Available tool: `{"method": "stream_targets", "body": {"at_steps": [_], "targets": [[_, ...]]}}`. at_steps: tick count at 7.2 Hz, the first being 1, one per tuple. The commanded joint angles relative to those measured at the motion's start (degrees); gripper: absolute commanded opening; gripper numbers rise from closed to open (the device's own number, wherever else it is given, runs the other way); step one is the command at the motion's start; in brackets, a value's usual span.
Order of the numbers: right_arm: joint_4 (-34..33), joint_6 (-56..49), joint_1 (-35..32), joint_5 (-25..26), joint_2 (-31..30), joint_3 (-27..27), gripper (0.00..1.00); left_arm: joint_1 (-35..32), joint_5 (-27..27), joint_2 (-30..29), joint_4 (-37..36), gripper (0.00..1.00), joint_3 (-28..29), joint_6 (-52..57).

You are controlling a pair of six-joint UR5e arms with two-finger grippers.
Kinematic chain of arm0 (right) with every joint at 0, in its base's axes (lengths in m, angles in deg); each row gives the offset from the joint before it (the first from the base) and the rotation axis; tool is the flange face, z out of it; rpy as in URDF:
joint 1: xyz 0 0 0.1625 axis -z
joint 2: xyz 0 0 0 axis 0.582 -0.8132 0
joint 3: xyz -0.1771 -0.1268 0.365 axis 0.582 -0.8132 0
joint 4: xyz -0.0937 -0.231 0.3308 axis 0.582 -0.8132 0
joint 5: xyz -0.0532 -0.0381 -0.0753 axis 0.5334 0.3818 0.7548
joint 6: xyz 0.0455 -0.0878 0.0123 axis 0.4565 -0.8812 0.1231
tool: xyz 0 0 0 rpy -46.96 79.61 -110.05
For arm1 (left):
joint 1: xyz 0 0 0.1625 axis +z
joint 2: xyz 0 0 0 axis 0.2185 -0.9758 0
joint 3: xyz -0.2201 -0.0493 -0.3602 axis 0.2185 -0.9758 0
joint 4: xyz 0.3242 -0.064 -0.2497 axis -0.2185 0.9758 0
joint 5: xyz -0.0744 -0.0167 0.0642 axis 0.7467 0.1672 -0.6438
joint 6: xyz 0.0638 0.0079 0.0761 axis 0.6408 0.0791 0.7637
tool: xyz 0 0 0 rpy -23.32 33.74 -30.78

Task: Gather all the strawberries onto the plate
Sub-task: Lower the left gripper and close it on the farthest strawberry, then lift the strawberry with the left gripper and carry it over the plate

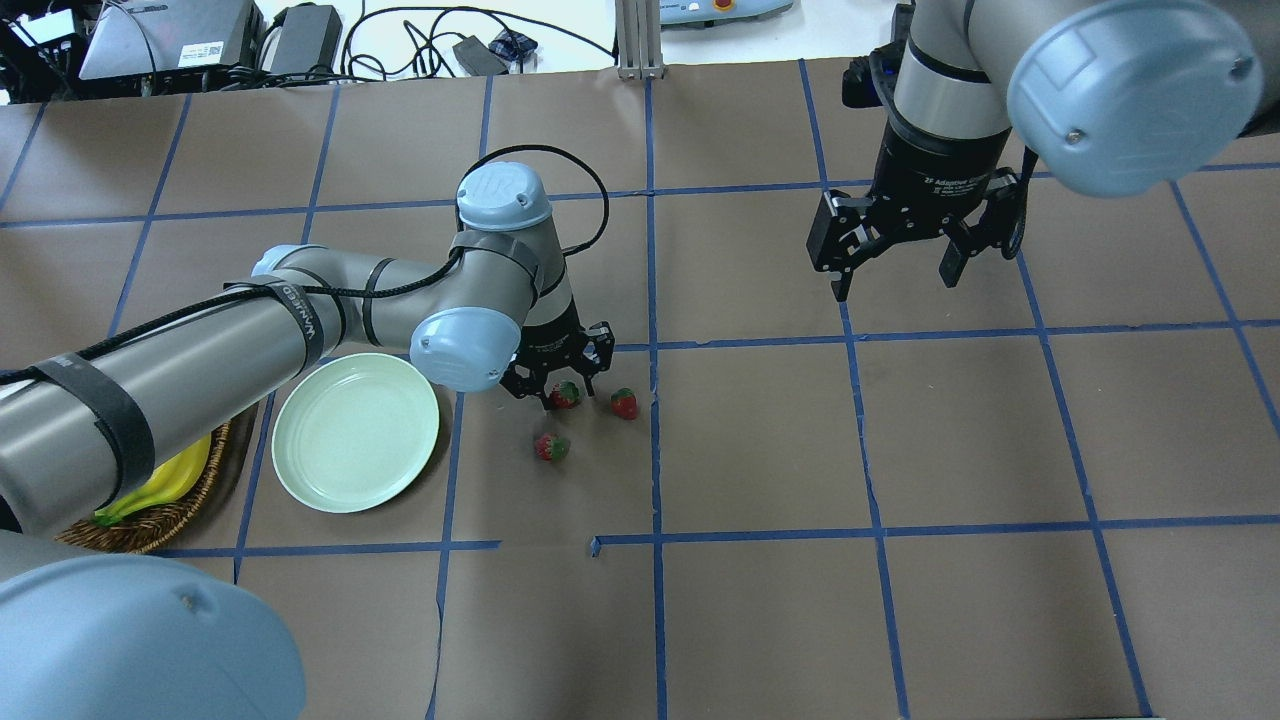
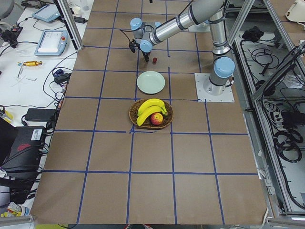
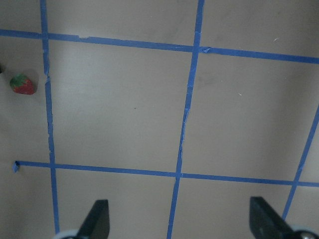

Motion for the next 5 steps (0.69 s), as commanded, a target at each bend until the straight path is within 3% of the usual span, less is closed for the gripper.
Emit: {"method": "stream_targets", "body": {"at_steps": [1,3,5], "targets": [[0.0,-0.1,0.0,0.0,0.2,-0.1,1.0,0.0,-0.7,0.9,1.0,0.0,0.1,0.4],[-0.1,-0.2,0.0,0.0,0.2,-0.1,1.0,0.6,-0.8,2.8,3.8,0.0,1.8,1.1],[0.0,-0.1,0.0,0.0,0.2,-0.1,1.0,3.2,-9.1,5.1,7.4,0.0,2.3,12.8]]}}
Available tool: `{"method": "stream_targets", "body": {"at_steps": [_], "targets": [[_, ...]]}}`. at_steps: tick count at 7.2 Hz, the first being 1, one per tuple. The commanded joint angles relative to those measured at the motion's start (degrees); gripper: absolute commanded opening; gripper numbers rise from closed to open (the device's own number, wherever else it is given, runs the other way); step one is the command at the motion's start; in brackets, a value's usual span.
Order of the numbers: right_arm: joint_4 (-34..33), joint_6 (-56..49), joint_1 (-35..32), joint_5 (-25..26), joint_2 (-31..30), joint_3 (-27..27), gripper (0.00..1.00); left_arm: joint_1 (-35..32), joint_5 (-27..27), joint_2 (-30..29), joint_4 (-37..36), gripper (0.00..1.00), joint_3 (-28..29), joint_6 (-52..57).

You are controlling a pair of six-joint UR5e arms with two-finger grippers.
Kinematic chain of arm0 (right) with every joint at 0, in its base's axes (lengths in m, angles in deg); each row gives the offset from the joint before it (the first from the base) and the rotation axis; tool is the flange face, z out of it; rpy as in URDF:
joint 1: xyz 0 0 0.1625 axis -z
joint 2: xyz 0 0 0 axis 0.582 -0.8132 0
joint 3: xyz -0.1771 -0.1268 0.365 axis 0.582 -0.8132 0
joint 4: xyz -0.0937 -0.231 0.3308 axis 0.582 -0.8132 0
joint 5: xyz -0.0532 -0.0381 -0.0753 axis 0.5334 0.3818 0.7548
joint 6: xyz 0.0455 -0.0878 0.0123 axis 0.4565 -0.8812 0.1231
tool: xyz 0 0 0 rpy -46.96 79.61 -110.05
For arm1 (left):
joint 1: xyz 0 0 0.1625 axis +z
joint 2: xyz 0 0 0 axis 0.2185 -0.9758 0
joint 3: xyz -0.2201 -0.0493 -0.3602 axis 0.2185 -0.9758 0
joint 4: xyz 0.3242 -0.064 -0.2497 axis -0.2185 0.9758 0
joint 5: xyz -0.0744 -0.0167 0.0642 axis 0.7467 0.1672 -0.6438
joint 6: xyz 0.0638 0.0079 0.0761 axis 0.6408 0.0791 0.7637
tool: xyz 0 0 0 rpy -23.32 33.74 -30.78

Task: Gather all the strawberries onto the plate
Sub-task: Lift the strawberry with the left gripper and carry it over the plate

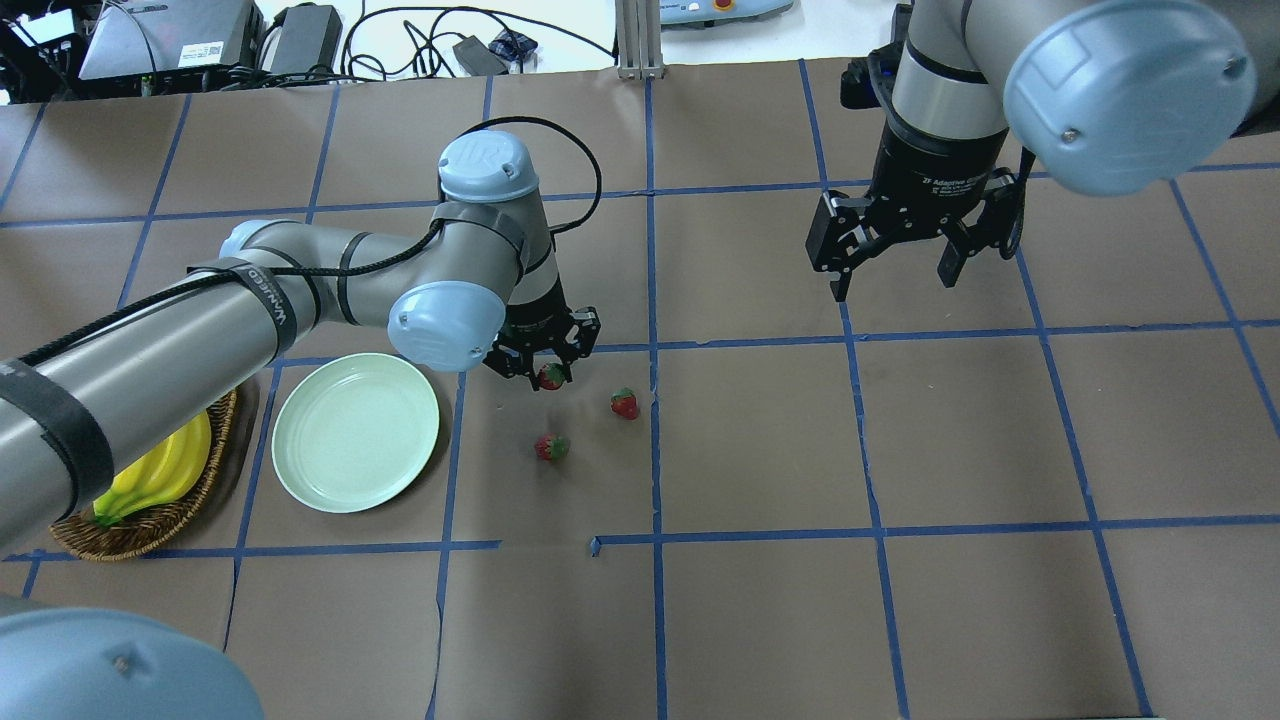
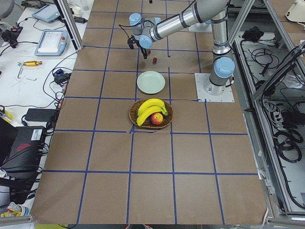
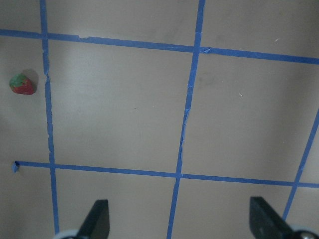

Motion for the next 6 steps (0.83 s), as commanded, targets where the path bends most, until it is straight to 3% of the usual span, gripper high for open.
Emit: {"method": "stream_targets", "body": {"at_steps": [1,3,5,6], "targets": [[-0.1,-0.1,0.0,0.0,0.0,0.0,1.0,4.6,-5.1,2.8,4.4,0.0,-0.3,10.1],[-0.1,0.3,0.0,0.0,-0.1,0.0,1.0,9.1,-5.6,4.8,8.2,0.0,-0.7,18.9],[-0.9,0.6,0.0,0.1,0.0,0.0,1.0,14.4,-11.6,4.9,11.3,0.0,-1.1,26.9],[-1.0,0.6,0.0,0.0,0.0,0.0,1.0,17.4,-12.0,4.8,11.4,0.0,-2.6,31.4]]}}
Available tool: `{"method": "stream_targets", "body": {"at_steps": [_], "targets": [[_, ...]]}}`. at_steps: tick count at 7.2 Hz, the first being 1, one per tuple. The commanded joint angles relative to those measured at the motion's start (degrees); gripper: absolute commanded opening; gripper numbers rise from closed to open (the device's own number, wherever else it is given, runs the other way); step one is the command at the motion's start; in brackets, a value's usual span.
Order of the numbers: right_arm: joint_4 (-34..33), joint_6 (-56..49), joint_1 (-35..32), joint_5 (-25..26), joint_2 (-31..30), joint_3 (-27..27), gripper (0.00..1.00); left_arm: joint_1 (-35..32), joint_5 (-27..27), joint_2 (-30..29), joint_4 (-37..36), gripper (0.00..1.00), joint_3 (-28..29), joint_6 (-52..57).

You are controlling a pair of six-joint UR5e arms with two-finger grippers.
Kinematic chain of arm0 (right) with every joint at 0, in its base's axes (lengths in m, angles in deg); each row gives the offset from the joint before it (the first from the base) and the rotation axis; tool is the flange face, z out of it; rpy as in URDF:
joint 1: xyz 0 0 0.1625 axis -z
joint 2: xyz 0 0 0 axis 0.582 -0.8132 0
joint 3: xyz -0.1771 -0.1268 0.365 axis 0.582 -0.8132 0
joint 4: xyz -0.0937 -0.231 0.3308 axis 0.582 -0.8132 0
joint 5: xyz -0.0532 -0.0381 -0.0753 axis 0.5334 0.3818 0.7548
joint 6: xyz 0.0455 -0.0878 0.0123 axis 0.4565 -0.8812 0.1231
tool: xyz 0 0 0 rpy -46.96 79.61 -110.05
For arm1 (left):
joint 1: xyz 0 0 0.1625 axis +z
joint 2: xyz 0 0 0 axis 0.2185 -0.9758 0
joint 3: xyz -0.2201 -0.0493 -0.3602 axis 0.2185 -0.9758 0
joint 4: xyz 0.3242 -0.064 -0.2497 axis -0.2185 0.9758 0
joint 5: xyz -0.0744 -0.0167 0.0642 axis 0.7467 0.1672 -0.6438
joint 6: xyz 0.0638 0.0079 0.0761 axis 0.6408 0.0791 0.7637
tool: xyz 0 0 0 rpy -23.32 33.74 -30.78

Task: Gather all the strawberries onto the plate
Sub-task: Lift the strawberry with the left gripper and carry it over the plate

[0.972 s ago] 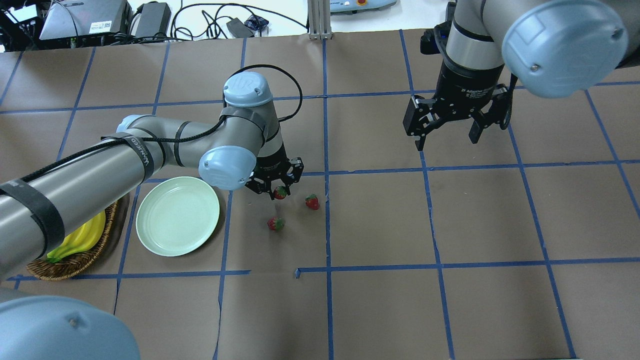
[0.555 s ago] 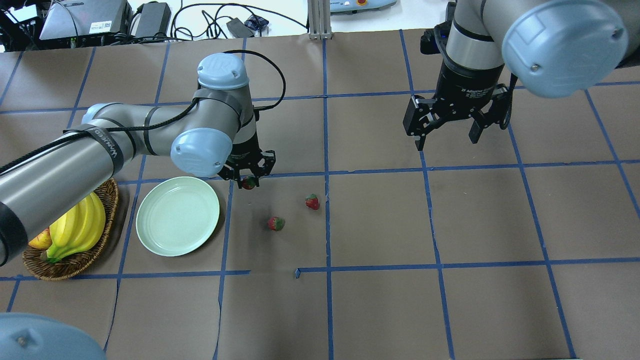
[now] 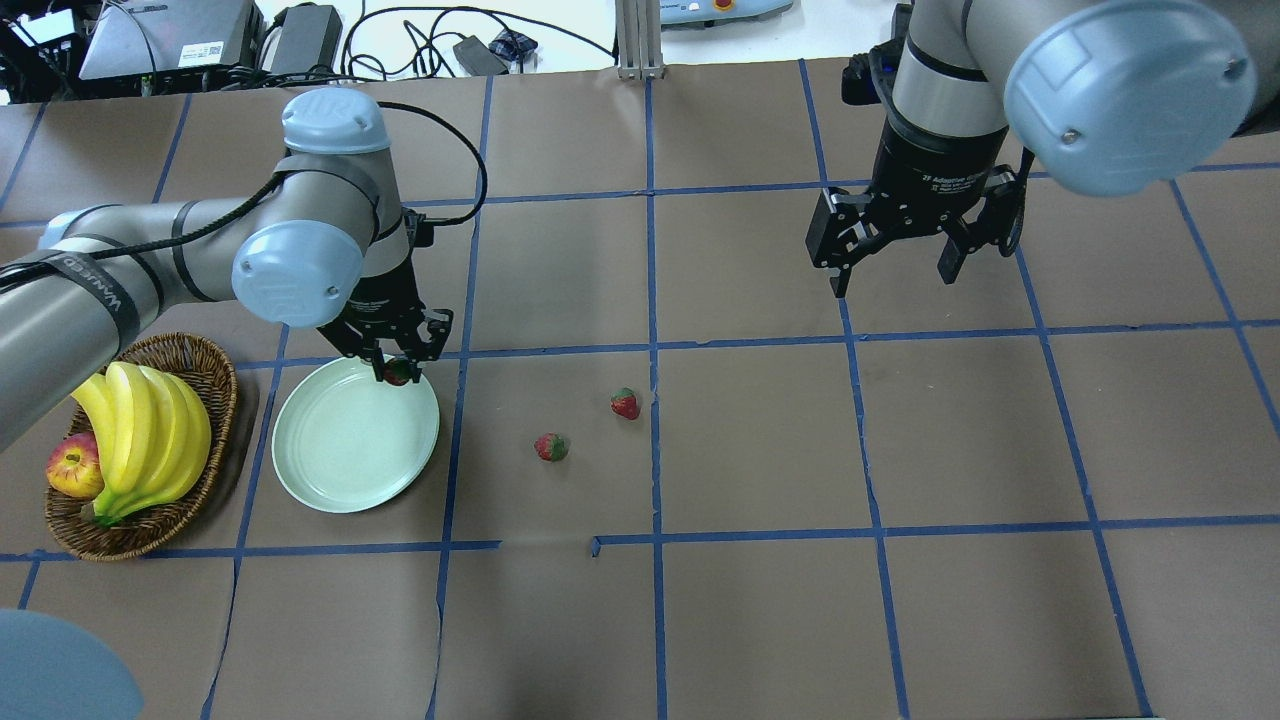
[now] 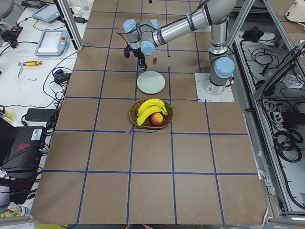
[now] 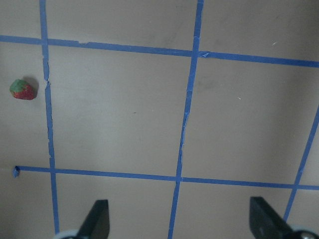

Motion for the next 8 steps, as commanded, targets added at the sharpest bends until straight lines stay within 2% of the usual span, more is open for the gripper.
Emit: {"method": "stream_targets", "body": {"at_steps": [1,2,3,4,7,8], "targets": [[-0.2,0.1,0.0,-0.1,0.0,0.0,1.0,4.9,-2.3,-0.1,0.8,0.0,-2.4,7.4],[-0.1,0.0,0.0,-0.1,0.0,0.0,1.0,5.0,-2.8,-0.8,0.7,0.0,-2.6,7.2],[-0.3,0.0,0.0,-0.1,0.1,0.0,1.0,5.0,-2.5,-1.0,0.6,0.87,-2.7,6.6],[-0.3,0.0,0.0,-0.1,0.1,0.0,1.0,5.0,-2.5,-1.0,0.5,1.0,-2.7,7.1],[-0.3,0.1,0.0,-0.1,0.0,0.0,1.0,3.6,-2.0,0.0,-0.2,1.0,-0.6,7.1],[-0.5,0.2,0.0,-0.4,0.0,0.0,1.0,1.1,-2.4,0.4,-0.1,1.0,0.8,7.5]]}}
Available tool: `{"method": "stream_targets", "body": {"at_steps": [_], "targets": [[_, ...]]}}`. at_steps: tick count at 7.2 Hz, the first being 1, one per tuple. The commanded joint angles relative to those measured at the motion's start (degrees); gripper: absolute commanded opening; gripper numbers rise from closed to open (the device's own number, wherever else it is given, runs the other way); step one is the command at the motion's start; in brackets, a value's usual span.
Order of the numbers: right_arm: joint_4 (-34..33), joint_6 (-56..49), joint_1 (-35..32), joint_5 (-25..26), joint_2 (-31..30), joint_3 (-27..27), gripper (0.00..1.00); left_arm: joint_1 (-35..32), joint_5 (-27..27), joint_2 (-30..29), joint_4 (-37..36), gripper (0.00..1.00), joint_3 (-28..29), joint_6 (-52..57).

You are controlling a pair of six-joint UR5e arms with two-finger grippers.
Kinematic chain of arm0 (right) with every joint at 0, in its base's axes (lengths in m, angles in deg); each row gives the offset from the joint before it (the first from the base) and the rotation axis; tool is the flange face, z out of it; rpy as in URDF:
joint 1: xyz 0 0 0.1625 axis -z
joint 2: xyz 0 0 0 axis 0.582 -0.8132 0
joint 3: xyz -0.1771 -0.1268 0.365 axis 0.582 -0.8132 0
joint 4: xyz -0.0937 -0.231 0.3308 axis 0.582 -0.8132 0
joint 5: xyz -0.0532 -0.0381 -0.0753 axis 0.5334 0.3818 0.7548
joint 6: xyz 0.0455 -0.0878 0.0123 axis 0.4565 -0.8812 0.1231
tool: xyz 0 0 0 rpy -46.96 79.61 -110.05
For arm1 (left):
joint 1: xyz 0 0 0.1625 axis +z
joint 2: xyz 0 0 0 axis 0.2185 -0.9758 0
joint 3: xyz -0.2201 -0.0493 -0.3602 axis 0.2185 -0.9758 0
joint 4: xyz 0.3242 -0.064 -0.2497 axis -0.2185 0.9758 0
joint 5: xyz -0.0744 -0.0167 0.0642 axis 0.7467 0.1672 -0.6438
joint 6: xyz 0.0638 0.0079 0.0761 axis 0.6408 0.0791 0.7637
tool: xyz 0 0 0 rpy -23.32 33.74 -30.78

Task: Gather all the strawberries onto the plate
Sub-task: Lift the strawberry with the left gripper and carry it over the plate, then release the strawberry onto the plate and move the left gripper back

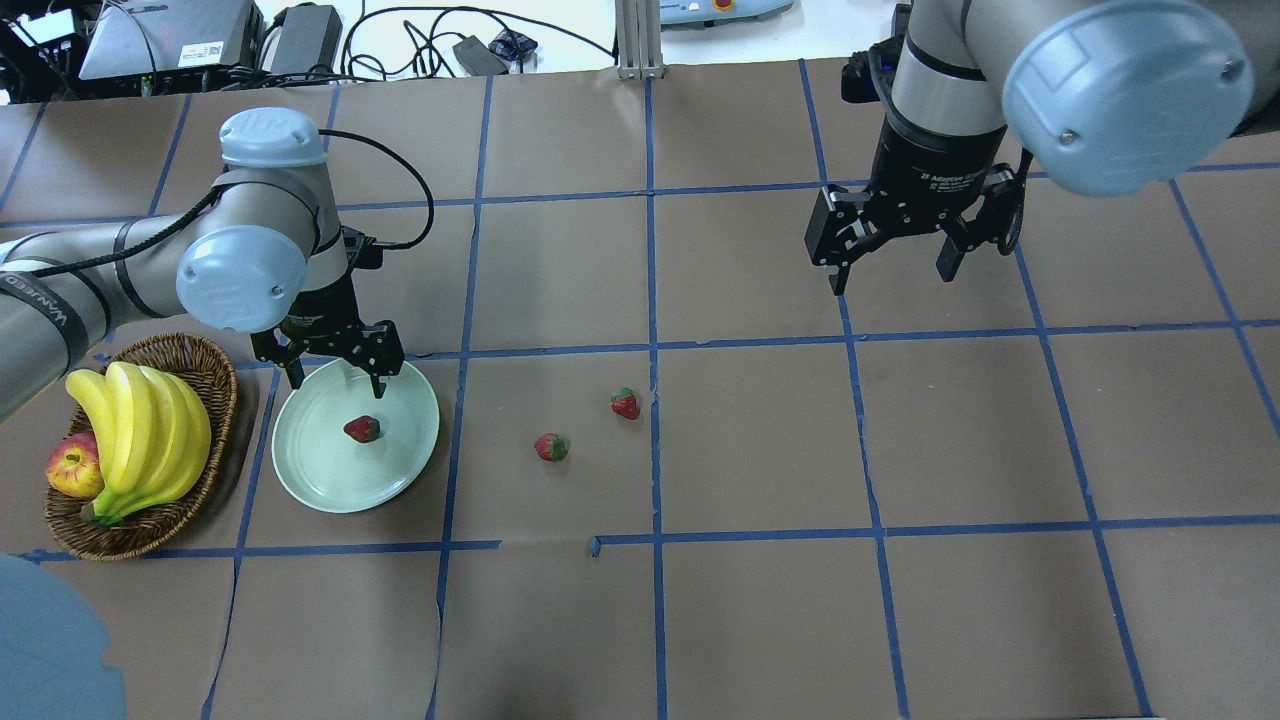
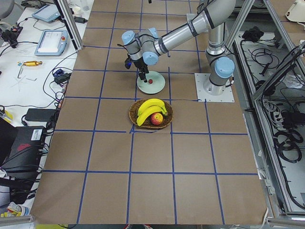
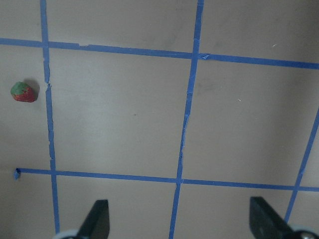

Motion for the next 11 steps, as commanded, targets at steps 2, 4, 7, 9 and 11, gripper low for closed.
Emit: {"method": "stream_targets", "body": {"at_steps": [2,4,7,9,11], "targets": [[-0.6,0.1,0.0,-0.1,0.1,0.0,1.0,-8.2,0.3,0.8,-2.0,1.0,1.8,-4.1],[-0.6,0.1,0.0,0.0,0.1,0.1,1.0,-15.1,3.0,0.3,-4.7,1.0,1.6,-15.3],[-0.7,0.3,0.0,0.2,0.1,0.5,1.0,-17.5,16.5,-0.4,-4.6,1.0,-0.4,-38.6],[-0.6,1.5,0.0,0.2,0.1,1.1,1.0,-18.0,16.6,-0.7,-4.8,1.0,-3.1,-50.3],[-0.6,1.6,0.0,0.1,0.1,1.1,1.0,-18.0,15.3,-1.5,-8.0,1.0,-5.6,-59.4]]}}
